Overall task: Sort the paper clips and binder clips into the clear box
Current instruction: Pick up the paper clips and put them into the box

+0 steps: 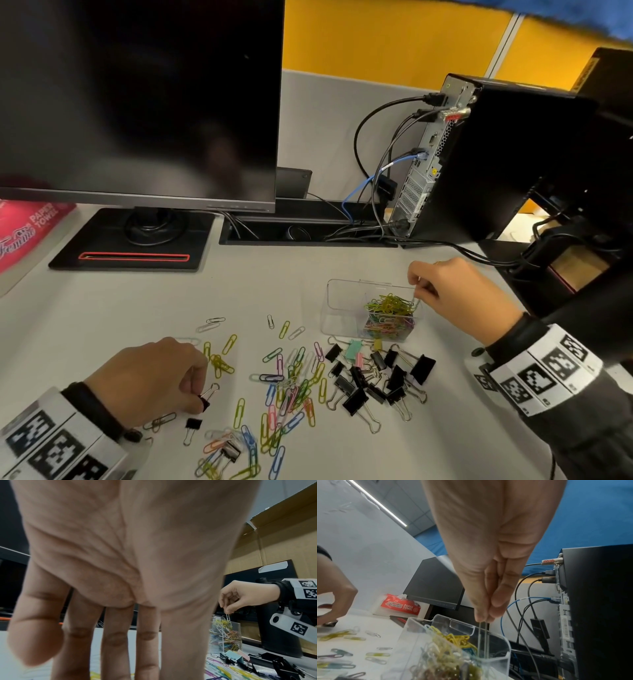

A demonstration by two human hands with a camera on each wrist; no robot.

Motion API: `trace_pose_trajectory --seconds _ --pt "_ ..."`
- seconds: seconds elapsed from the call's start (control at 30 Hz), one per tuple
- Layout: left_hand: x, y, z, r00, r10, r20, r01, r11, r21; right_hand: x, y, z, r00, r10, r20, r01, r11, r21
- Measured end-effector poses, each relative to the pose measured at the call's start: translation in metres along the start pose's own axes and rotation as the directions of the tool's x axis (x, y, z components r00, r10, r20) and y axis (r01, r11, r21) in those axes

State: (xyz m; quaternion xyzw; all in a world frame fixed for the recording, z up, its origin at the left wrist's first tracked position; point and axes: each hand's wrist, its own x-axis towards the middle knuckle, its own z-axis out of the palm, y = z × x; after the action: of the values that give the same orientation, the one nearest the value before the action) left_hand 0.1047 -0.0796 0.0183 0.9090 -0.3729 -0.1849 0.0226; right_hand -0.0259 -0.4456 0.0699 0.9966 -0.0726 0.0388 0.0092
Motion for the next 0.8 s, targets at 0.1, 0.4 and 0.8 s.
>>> trace_pose_trajectory --seconds 0.1,0.4,0.8 --pt "-0.001 0.0 0.0 1.0 0.005 0.008 -0.005 1.0 -0.003 0.005 -0.007 0.003 1.0 0.024 0.013 -0.024 1.0 -0.016" --pt "0.0 -0.001 0.0 1.0 0.014 0.01 -0.014 1.0 0.007 0.009 -0.008 0.016 0.983 0.152 -0.103 -0.142 0.985 0.096" --pt "-0.001 -0.001 0.0 1.0 0.007 0.016 -0.007 1.0 -0.016 0.006 -0.008 0.028 0.954 0.287 -0.084 -0.273 0.951 0.148"
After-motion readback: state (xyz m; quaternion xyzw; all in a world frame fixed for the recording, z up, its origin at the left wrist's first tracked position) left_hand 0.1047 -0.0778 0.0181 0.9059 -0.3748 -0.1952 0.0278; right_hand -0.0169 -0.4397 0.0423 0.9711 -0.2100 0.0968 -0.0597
